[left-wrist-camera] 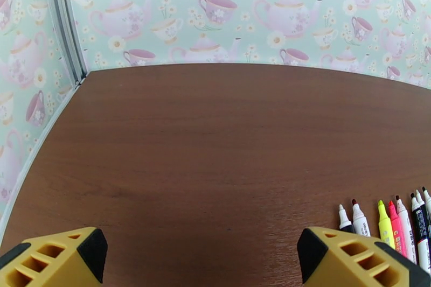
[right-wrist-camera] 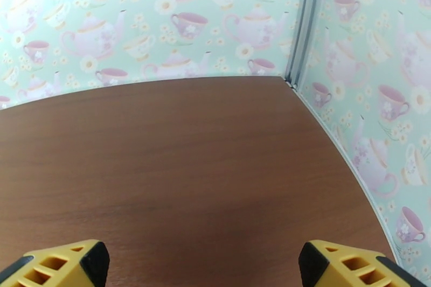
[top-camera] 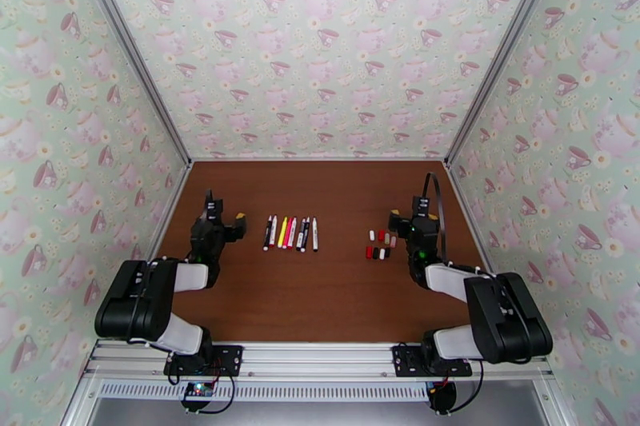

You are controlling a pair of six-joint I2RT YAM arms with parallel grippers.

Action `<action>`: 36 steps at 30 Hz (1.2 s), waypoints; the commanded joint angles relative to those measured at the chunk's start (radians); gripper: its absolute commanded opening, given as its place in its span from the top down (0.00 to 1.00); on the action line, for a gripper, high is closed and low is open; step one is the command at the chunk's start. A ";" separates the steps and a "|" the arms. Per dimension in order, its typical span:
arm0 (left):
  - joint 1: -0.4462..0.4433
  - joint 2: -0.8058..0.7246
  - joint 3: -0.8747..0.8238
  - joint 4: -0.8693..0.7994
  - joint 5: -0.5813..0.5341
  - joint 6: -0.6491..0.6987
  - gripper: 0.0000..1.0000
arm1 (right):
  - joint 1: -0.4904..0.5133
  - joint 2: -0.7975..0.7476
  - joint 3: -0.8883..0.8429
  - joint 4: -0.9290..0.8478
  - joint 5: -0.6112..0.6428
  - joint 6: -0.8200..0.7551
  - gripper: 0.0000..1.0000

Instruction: Open the pen caps

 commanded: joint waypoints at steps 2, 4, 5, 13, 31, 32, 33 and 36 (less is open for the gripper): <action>-0.003 -0.001 0.010 -0.006 0.020 -0.012 0.00 | -0.030 0.074 -0.046 0.209 -0.077 0.012 0.00; -0.004 -0.001 0.011 -0.007 0.019 -0.012 0.00 | -0.035 0.108 -0.063 0.281 -0.093 0.009 0.00; -0.004 -0.001 0.012 -0.007 0.019 -0.012 0.00 | -0.037 0.101 -0.063 0.267 -0.104 0.008 0.00; -0.004 -0.002 0.011 -0.007 0.018 -0.012 0.00 | -0.109 0.100 -0.028 0.200 -0.277 0.039 0.00; -0.003 -0.002 0.011 -0.007 0.019 -0.012 0.00 | -0.108 0.099 -0.101 0.334 -0.303 0.025 0.00; -0.004 -0.001 0.010 -0.006 0.018 -0.012 0.00 | -0.108 0.101 -0.075 0.289 -0.336 0.013 0.00; -0.004 -0.001 0.011 -0.007 0.019 -0.012 0.00 | -0.108 0.098 -0.044 0.227 -0.375 -0.003 0.00; -0.003 -0.001 0.010 -0.007 0.018 -0.011 0.00 | -0.108 0.102 -0.016 0.175 -0.368 0.000 0.00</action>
